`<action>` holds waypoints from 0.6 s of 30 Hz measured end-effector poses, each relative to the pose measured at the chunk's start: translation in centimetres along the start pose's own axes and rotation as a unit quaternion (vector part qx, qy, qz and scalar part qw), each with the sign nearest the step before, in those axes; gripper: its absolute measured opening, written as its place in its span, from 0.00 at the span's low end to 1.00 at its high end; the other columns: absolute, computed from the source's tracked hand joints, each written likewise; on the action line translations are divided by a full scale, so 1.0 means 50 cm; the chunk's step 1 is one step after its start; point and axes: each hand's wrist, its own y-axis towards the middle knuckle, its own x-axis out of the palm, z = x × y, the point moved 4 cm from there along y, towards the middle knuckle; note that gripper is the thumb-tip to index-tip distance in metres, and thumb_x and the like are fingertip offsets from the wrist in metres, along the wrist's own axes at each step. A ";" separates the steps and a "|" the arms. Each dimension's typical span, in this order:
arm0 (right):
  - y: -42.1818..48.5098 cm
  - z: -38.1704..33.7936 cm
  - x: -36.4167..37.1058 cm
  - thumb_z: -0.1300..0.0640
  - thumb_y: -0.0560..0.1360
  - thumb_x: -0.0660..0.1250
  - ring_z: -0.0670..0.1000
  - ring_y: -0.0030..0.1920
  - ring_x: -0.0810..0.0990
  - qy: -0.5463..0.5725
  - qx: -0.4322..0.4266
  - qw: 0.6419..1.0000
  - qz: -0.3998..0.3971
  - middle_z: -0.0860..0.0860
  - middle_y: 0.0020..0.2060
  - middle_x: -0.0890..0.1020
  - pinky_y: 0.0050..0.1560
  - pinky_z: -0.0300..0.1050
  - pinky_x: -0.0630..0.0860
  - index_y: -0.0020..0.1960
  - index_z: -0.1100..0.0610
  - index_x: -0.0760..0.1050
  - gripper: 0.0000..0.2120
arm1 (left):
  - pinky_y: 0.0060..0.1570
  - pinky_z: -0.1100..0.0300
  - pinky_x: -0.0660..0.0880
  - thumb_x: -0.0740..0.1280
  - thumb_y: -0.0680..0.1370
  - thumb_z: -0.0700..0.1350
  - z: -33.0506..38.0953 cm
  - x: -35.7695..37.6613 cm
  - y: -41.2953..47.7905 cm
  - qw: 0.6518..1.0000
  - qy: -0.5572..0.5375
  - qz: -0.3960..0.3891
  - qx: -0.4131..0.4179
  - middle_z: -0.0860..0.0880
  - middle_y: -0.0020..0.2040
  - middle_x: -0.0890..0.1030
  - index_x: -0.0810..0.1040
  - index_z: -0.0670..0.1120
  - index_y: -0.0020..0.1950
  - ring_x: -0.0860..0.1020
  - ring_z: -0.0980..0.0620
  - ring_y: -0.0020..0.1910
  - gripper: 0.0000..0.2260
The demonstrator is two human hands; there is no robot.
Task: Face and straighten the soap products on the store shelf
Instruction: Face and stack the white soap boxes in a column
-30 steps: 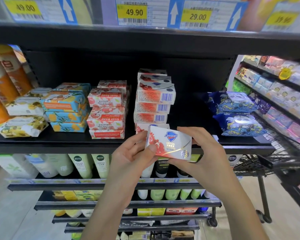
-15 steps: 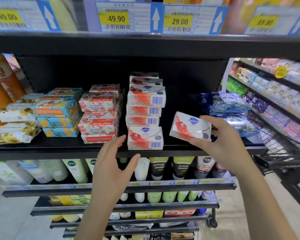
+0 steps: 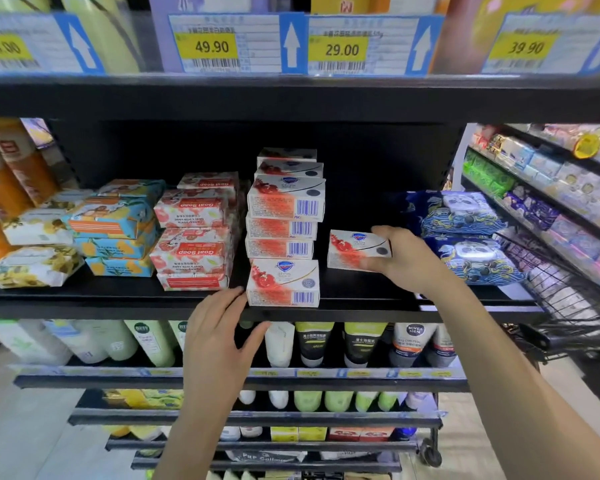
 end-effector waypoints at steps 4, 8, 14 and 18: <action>-0.017 0.000 0.003 0.53 0.75 0.77 0.44 0.56 0.74 0.038 0.010 0.998 0.045 0.52 0.69 0.76 0.57 0.38 0.69 0.77 0.57 0.67 0.35 | 0.69 0.46 0.72 0.64 0.77 0.60 0.003 0.005 -0.001 0.999 -0.016 0.014 -0.024 0.46 0.63 0.81 0.82 0.40 0.63 0.75 0.46 0.66 0.27; -0.035 0.004 0.017 0.52 0.72 0.80 0.47 0.53 0.78 0.078 0.027 0.988 0.127 0.53 0.60 0.82 0.55 0.40 0.74 0.70 0.55 0.75 0.29 | 0.67 0.44 0.73 0.69 0.76 0.57 0.002 0.011 -0.001 0.998 -0.030 0.034 -0.036 0.45 0.62 0.82 0.82 0.39 0.62 0.75 0.46 0.65 0.25; 0.020 0.001 0.021 0.55 0.75 0.77 0.55 0.61 0.78 0.069 0.050 0.987 0.139 0.56 0.62 0.81 0.60 0.46 0.74 0.70 0.58 0.76 0.26 | 0.67 0.47 0.71 0.75 0.74 0.52 0.005 0.011 -0.001 0.996 -0.044 0.047 -0.056 0.46 0.61 0.81 0.83 0.39 0.61 0.74 0.49 0.64 0.22; 0.091 0.006 0.029 0.57 0.74 0.77 0.60 0.63 0.79 0.071 0.055 0.985 0.148 0.57 0.62 0.81 0.65 0.52 0.75 0.67 0.59 0.78 0.23 | 0.67 0.48 0.71 0.74 0.72 0.51 0.006 0.009 -0.001 0.996 -0.051 0.046 -0.062 0.47 0.61 0.81 0.83 0.40 0.62 0.74 0.49 0.65 0.22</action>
